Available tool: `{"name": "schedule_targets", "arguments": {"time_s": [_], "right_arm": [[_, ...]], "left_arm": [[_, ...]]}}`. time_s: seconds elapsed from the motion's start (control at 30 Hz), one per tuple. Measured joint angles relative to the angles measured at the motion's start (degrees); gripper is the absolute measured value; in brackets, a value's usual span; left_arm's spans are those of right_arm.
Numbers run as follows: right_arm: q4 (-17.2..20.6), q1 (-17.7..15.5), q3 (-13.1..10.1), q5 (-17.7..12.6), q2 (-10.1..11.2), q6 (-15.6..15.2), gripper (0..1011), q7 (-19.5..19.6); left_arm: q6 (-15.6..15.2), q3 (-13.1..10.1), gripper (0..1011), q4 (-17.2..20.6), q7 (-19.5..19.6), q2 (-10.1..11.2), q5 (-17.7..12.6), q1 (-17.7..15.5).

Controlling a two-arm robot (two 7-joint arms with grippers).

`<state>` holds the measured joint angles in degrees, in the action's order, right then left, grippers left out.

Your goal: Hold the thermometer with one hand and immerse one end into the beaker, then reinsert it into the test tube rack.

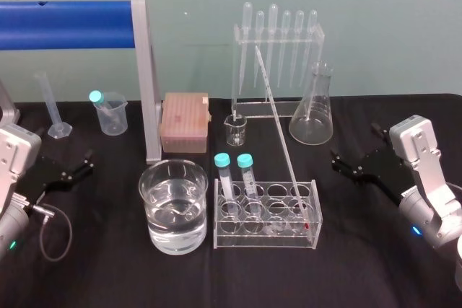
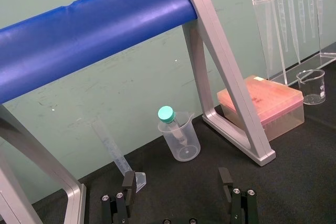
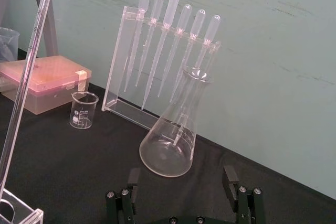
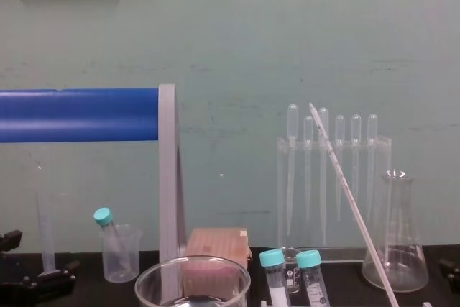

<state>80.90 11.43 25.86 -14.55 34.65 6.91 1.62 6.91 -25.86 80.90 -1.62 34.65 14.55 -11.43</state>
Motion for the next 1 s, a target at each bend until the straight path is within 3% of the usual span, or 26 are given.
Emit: {"name": "schedule_targets", "arguments": {"time_s": [0.67, 1.0], "right_arm": [[0.00, -0.01, -0.07, 0.00, -0.04, -0.02, 1003, -0.03], [1.25, -0.11, -3.38, -2.13, -1.43, -0.27, 1003, -1.70]], "left_arm": [[0.00, 0.00, 1008, 0.00, 0.00, 0.00, 0.00, 0.00], [0.00, 0.00, 1008, 0.00, 0.00, 0.00, 0.00, 0.00]]}}
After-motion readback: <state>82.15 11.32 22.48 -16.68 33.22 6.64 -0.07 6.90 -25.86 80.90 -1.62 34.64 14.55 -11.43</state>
